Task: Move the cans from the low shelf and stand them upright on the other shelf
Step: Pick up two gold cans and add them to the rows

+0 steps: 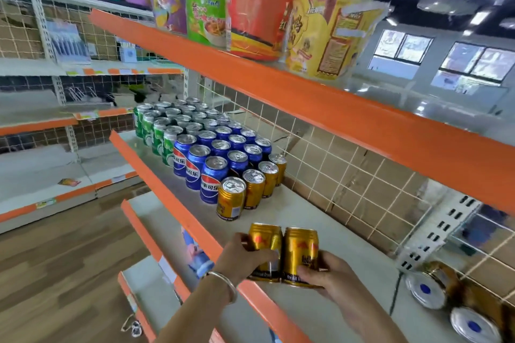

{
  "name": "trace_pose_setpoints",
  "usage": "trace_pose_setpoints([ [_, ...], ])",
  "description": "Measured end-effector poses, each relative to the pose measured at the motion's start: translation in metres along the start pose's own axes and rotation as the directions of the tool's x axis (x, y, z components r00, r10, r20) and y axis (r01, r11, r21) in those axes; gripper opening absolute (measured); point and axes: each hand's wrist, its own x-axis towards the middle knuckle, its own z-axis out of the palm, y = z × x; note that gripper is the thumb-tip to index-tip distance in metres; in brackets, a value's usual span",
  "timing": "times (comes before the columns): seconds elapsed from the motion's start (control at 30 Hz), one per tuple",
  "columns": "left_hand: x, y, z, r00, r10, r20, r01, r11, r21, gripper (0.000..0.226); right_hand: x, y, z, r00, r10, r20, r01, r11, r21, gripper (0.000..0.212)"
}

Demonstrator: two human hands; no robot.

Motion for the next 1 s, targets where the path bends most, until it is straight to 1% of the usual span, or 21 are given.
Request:
trace_pose_setpoints([
  [0.13, 0.034, -0.005, -0.008, 0.99, 0.097, 0.098, -0.096, 0.995, -0.011, 0.092, 0.032, 0.011, 0.021, 0.978, -0.032, -0.205, 0.026, 0.999, -0.032, 0.044],
  [0.23, 0.048, -0.007, -0.017, 0.962, 0.171, 0.211, -0.175, 0.985, -0.002, 0.091, 0.054, 0.014, 0.042, 0.919, -0.104, -0.379, 0.085, 0.994, -0.068, 0.049],
  [0.3, 0.058, -0.01, -0.024, 0.925, 0.238, 0.294, -0.269, 0.961, 0.067, 0.086, 0.065, 0.011, 0.056, 0.865, -0.164, -0.475, 0.141, 0.986, -0.083, 0.049],
  [0.37, 0.067, -0.01, -0.031, 0.872, 0.277, 0.404, -0.371, 0.912, 0.174, 0.081, 0.075, 0.007, 0.066, 0.818, -0.217, -0.533, 0.184, 0.976, -0.114, 0.045],
  [0.4, 0.072, -0.01, -0.035, 0.848, 0.283, 0.449, -0.407, 0.889, 0.21, 0.081, 0.083, 0.007, 0.068, 0.804, -0.229, -0.549, 0.198, 0.973, -0.117, 0.044],
  [0.47, 0.08, -0.01, -0.039, 0.813, 0.302, 0.497, -0.465, 0.851, 0.244, 0.08, 0.099, 0.007, 0.069, 0.775, -0.24, -0.585, 0.152, 0.969, -0.196, 0.036],
  [0.5, 0.083, -0.009, -0.04, 0.803, 0.318, 0.504, -0.494, 0.828, 0.265, 0.081, 0.107, 0.006, 0.068, 0.76, -0.23, -0.608, 0.082, 0.962, -0.261, 0.036],
  [0.53, 0.085, -0.007, -0.041, 0.801, 0.316, 0.509, -0.509, 0.807, 0.3, 0.082, 0.117, 0.005, 0.065, 0.757, -0.202, -0.621, -0.022, 0.943, -0.333, 0.041],
  [0.57, 0.085, -0.005, -0.041, 0.806, 0.303, 0.508, -0.511, 0.79, 0.339, 0.083, 0.122, 0.0, 0.065, 0.757, -0.159, -0.634, -0.121, 0.919, -0.374, 0.05],
  [0.6, 0.087, -0.005, -0.042, 0.815, 0.286, 0.504, -0.504, 0.78, 0.372, 0.085, 0.13, -0.003, 0.064, 0.758, -0.12, -0.641, -0.169, 0.913, -0.371, 0.055],
  [0.7, 0.092, -0.008, -0.041, 0.825, 0.271, 0.496, -0.514, 0.724, 0.459, 0.088, 0.146, -0.016, 0.063, 0.798, -0.13, -0.588, -0.049, 0.959, -0.278, 0.05],
  [0.77, 0.095, -0.008, -0.041, 0.826, 0.261, 0.5, -0.519, 0.697, 0.495, 0.088, 0.157, -0.023, 0.062, 0.818, -0.151, -0.555, -0.028, 0.953, -0.302, 0.055],
  [0.87, 0.101, -0.006, -0.041, 0.808, 0.201, 0.553, -0.516, 0.696, 0.5, 0.087, 0.176, -0.034, 0.06, 0.797, -0.164, -0.581, -0.018, 0.955, -0.295, 0.059],
  [1.0, 0.109, -0.001, -0.04, 0.788, 0.16, 0.594, -0.53, 0.667, 0.524, 0.074, 0.201, -0.041, 0.056, 0.784, -0.147, -0.604, -0.026, 0.963, -0.269, 0.047],
])
